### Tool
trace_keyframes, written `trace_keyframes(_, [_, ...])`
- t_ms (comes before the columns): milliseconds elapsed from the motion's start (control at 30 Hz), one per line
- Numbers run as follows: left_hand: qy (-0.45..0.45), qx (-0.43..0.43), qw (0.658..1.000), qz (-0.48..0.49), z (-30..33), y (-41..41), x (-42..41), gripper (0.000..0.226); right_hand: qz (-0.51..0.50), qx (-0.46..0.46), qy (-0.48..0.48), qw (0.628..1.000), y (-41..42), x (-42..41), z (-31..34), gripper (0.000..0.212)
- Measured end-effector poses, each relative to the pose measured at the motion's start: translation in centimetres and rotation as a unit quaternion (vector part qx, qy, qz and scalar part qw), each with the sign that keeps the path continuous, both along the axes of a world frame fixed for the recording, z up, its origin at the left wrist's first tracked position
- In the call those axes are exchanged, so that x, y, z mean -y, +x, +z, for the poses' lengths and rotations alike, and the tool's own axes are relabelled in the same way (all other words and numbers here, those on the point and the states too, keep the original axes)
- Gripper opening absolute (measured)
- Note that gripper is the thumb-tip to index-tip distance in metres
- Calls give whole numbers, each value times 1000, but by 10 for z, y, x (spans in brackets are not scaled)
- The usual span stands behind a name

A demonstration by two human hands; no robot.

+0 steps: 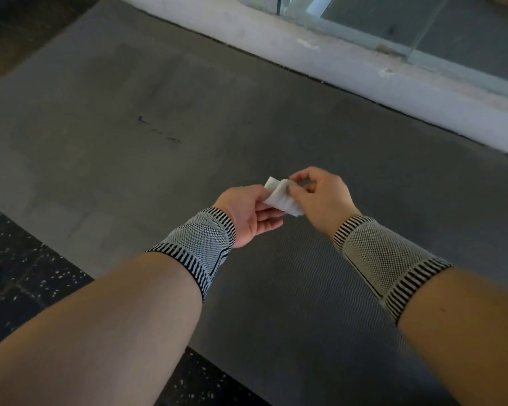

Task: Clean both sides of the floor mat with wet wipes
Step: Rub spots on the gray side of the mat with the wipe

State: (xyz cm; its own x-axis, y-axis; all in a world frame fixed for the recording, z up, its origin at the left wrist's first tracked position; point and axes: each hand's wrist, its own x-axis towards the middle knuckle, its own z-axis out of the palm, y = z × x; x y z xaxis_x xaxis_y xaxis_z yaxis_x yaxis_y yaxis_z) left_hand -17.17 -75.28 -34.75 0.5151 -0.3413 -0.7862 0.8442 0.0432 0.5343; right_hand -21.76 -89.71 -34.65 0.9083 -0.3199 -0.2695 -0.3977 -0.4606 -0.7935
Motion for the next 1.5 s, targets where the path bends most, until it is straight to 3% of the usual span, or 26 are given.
trace_keyframes(133, [-47,22,995,-81,4,-2,-1,21,-48,-30,-14,998,3,1,-1,25])
trace_keyframes(200, [-38,26,997,-57,2,-2,-1,25,-129,-83,169,974,0,2,1,31])
trace_keyframes(267, [-30,17,999,-28,1,-2,0,27,-164,-141,377,901,-5,5,3,38])
trace_keyframes(333, [-12,19,1000,-22,0,-2,0,28,-138,-159,436,875,-9,7,1,41])
trace_keyframes(467, [45,57,996,-40,-4,0,-2,22,-121,-132,342,922,-8,5,-4,7])
trace_keyframes(567, [99,101,987,-81,-5,0,-1,10,-94,-115,222,964,-2,6,-5,9])
trace_keyframes(667, [154,150,971,-103,-8,0,3,16,-47,-68,31,996,2,1,-4,7])
trace_keyframes(767, [167,140,971,-97,-9,1,7,16,-11,-2,-26,1000,-1,-7,-3,13])
trace_keyframes(833, [145,96,983,-52,-6,2,6,9,42,20,-39,998,-5,-13,-5,8])
trace_keyframes(900, [116,48,992,-12,-4,1,3,13,103,39,-97,989,-12,-17,-11,19])
trace_keyframes(1033, [103,63,989,-84,-2,-4,-14,14,133,89,-173,972,-15,-21,-22,16])
trace_keyframes(1067, [140,104,975,-138,-2,-5,-20,14,132,83,-190,969,-15,-21,-26,15])
trace_keyframes(1100, [207,171,938,-219,-3,-5,-27,18,141,67,-216,964,-15,-22,-32,17])
trace_keyframes(1200, [415,350,707,-453,-8,-3,-59,38,196,37,-301,932,-20,-29,-52,21])
trace_keyframes(1233, [445,371,653,-487,-9,-4,-73,43,201,42,-303,931,-22,-30,-58,22])
trace_keyframes(1300, [464,403,587,-527,-13,-7,-99,49,174,48,-300,937,-24,-36,-62,21])
trace_keyframes(1333, [464,411,571,-539,-17,-12,-110,52,153,48,-300,940,-25,-42,-61,20])
trace_keyframes(1400, [464,409,572,-539,-29,-30,-124,55,169,96,-259,946,-39,-67,-55,16])
trace_keyframes(1467, [467,406,603,-503,-43,-54,-129,56,320,143,-193,916,-70,-106,-45,16])
trace_keyframes(1500, [473,407,622,-474,-48,-65,-130,54,423,141,-194,874,-87,-121,-41,15])
